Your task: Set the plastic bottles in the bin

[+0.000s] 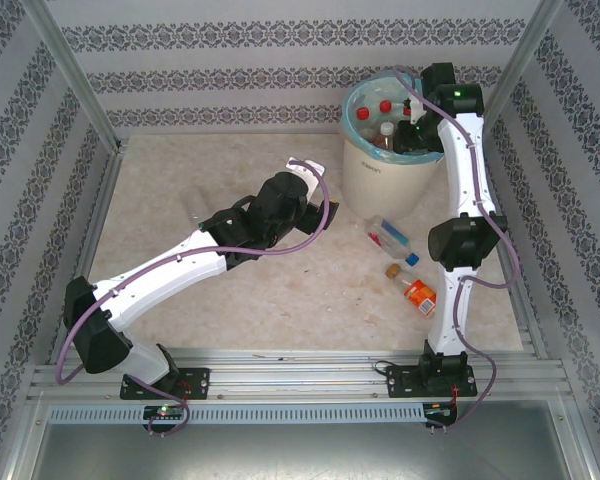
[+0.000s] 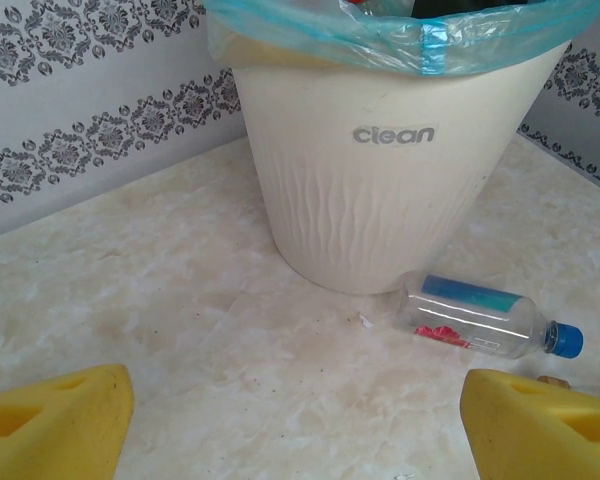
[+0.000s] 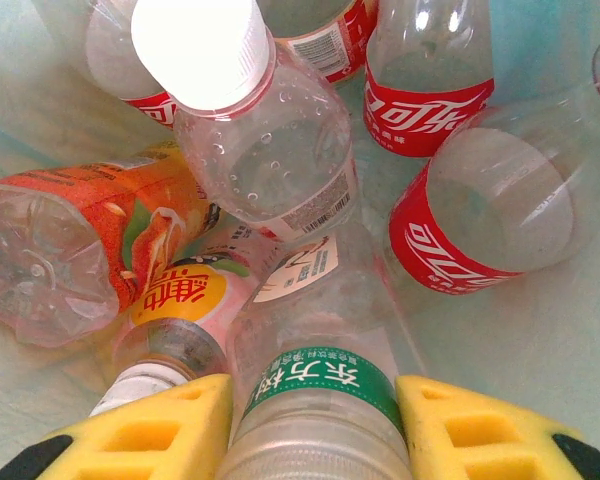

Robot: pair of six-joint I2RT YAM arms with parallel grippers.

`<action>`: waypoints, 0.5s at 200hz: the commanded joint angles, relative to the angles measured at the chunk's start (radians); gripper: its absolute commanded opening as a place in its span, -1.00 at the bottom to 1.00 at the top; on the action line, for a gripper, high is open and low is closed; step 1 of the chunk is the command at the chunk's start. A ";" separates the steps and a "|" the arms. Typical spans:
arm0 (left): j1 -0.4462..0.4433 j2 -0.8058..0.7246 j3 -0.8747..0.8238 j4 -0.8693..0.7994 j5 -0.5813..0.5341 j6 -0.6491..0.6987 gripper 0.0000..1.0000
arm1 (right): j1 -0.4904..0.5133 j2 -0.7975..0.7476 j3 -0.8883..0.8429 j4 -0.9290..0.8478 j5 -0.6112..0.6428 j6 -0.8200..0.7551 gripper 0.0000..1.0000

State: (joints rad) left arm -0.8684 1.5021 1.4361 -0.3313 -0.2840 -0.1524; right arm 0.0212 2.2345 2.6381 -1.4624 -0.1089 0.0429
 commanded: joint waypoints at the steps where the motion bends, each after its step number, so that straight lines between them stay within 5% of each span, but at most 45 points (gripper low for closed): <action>1: 0.003 -0.025 -0.001 -0.014 0.007 -0.036 0.70 | -0.009 0.012 0.036 0.035 -0.038 0.002 -0.19; 56: 0.004 -0.059 -0.059 -0.006 -0.011 -0.063 0.71 | -0.010 -0.059 0.014 0.149 -0.097 0.029 0.08; 100: 0.003 -0.069 -0.069 -0.006 -0.004 -0.071 0.70 | -0.010 -0.078 0.022 0.150 -0.147 0.056 0.08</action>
State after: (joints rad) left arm -0.8684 1.4639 1.3827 -0.3332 -0.2848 -0.1997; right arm 0.0166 2.2089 2.6431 -1.3334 -0.2047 0.0708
